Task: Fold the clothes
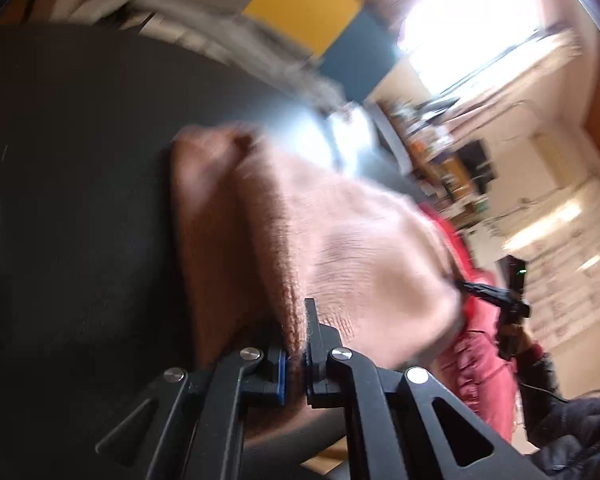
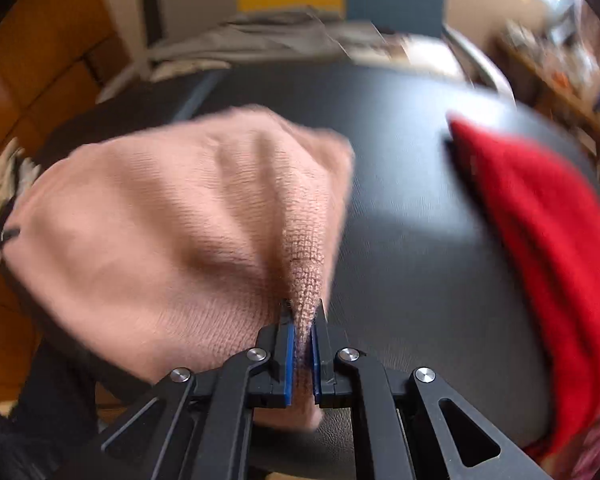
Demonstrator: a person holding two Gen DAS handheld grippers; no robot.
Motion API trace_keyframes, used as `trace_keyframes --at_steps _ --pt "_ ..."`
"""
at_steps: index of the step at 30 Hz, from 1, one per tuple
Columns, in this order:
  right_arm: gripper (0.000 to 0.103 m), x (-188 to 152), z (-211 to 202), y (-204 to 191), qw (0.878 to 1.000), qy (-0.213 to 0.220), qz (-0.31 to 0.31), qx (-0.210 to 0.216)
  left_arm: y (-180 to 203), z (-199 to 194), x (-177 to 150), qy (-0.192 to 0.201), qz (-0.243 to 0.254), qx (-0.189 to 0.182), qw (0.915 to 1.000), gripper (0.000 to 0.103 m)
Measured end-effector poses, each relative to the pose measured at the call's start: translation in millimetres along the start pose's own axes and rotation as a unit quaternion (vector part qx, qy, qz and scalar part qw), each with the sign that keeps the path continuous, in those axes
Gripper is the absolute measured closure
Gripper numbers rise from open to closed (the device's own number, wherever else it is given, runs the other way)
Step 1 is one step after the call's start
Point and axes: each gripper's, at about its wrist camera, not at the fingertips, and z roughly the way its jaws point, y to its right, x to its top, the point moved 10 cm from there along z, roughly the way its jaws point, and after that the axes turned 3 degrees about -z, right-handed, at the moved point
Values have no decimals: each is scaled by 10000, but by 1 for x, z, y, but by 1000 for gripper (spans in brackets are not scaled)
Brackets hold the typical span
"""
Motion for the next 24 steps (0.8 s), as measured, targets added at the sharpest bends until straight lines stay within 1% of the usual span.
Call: trace_keyframes --at_steps 2,4,5,6,7,8,9,10,11,13,15,16,18,19,20,21,22,23,24 --pt "96 -10 11 6 9998 4 184 67 -19 14 -11 -175 -153 162 9996 98" --pt "95 -9 9 9 9992 128 327 192 -22 12 -12 -108 -211 174 9996 97" --pt "89 -7 5 9 9989 171 335 264 -20 11 -13 -110 -147 171 9997 97" --pt "86 -6 0 8 9986 212 334 343 -15 10 -15 -161 -24 173 9997 97" --pt "79 -4 -4 7 9982 254 332 422 -12 8 -16 -178 96 227 9995 95" --pt "68 -2 -9 6 9978 295 331 501 -9 4 -15 -174 209 306 9992 87" --pt "62 4 -17 7 9971 413 342 537 -7 1 -15 -171 322 385 9986 84" --pt "49 12 -25 6 9962 590 342 549 -4 -3 -11 -104 403 431 9982 84" --pt "40 20 -33 6 9948 778 333 560 -3 -7 -4 19 401 412 9983 83" --pt "35 42 -38 1 9932 1004 243 542 -1 -17 13 290 334 323 9985 81" --pt "35 64 -30 -7 9930 1064 137 498 -2 -22 31 552 226 259 9979 78" --pt "35 74 -21 -9 9936 1020 95 471 -3 -22 40 662 199 279 9972 77" --pt "35 94 0 -11 9953 882 16 395 -2 -17 53 726 233 301 9966 75" --pt "36 99 13 -11 9967 745 8 309 -2 -12 59 712 255 324 9966 74" --pt "40 101 26 -9 9981 576 14 200 -2 -5 64 656 285 355 9968 74" --pt "44 104 39 -8 9991 407 21 91 -3 1 67 596 305 372 9971 74" --pt "62 104 47 -8 9995 300 62 91 -4 7 70 540 319 383 9973 73" --pt "75 103 53 -8 9996 222 120 141 -4 13 75 488 325 363 9976 73" --pt "76 103 55 -8 9996 220 120 154 -3 19 79 460 343 326 9978 69"
